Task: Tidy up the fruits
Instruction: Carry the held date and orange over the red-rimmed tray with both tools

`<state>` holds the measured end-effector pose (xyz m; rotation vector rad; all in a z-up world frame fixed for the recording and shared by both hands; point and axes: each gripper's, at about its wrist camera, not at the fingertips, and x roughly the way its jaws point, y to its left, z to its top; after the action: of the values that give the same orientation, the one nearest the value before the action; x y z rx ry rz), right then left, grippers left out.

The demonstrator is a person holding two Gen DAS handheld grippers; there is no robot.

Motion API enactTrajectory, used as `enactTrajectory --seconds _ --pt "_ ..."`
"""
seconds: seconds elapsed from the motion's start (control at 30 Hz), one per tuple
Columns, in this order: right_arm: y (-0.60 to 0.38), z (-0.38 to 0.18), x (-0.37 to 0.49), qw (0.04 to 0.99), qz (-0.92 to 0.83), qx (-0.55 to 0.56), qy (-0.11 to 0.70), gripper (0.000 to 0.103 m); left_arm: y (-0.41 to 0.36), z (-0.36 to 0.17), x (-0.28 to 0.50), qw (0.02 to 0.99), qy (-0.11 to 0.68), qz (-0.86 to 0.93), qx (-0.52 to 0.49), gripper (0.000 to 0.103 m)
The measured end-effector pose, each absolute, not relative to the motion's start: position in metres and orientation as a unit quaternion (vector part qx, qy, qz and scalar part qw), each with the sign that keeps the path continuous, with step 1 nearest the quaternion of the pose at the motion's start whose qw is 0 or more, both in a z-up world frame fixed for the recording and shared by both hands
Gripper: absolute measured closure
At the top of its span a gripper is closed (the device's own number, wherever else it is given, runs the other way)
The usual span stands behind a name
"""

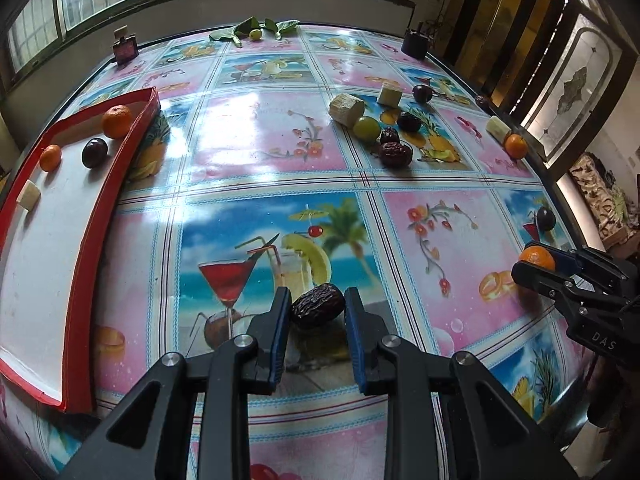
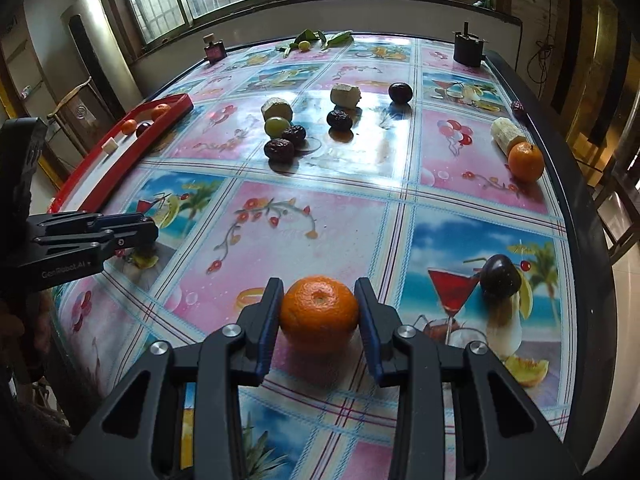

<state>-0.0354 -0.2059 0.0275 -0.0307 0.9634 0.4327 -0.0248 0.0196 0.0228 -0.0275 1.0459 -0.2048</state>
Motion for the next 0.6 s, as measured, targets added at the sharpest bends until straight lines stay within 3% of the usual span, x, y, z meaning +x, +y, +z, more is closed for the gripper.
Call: enactTrajectory --seconds 0.6 --pt "-0.126 0.041 -0.049 0.858 0.223 -0.038 0.462 0.065 0.066 0.047 -0.042 0.877 0.465 -0.115 -0.029 0.077"
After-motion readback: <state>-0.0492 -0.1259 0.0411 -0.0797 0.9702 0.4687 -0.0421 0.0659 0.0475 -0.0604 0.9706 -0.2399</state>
